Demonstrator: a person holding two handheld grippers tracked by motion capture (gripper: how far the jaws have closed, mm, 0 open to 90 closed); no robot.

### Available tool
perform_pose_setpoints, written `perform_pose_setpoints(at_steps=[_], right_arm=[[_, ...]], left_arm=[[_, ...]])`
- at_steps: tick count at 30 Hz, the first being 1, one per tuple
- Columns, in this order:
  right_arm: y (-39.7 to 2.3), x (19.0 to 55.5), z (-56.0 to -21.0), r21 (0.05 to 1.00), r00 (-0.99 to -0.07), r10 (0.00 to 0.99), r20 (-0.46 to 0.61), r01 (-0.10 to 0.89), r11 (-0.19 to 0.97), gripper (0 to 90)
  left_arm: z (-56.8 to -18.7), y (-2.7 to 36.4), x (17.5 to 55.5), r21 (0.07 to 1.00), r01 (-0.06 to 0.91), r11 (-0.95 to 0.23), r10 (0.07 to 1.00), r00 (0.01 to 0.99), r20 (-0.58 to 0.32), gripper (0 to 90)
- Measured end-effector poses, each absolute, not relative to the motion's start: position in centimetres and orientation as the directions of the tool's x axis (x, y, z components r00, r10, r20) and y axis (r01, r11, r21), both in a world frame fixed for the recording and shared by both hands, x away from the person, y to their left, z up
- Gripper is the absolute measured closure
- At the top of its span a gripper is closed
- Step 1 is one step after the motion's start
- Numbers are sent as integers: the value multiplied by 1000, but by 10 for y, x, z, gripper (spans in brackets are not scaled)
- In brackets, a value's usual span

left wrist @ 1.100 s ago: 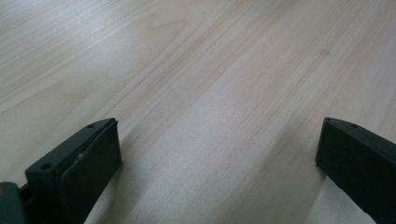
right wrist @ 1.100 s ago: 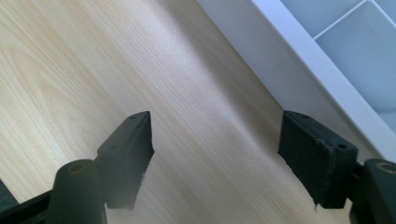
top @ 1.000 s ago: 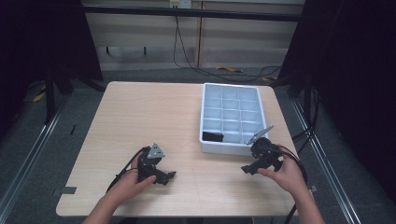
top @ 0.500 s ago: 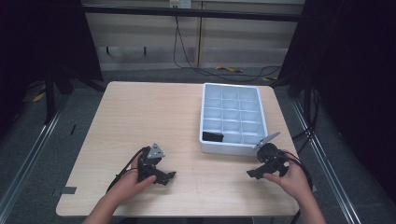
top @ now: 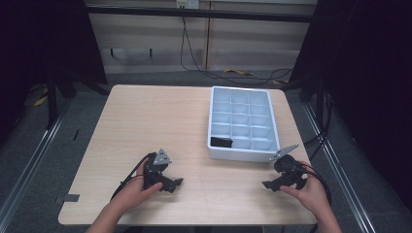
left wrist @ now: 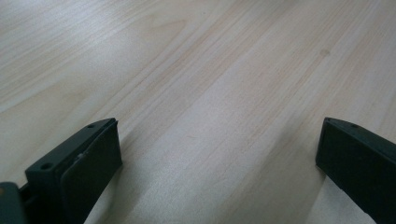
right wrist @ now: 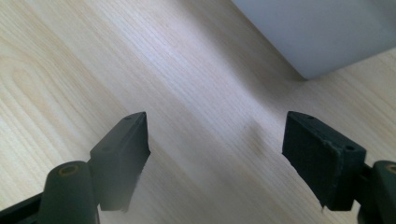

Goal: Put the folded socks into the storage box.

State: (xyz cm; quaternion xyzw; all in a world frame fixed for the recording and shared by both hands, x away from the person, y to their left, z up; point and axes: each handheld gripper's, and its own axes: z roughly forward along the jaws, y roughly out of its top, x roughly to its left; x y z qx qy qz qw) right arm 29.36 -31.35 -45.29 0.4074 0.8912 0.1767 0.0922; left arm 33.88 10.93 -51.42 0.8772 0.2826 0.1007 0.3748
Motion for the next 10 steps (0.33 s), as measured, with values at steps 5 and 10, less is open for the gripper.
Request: perform_pose_setpoints(at_steps=[5,10], right_arm=[[-317,292,-457,380,-647,762,-14,702,603,225],[-316,293,-460,372,-651,759,-15,701,609,227]], left_arm=[[-514,109,339,714,421,-559,571,820,-36,0],[-514,109,339,715,423,-557,572,819,-39,0]])
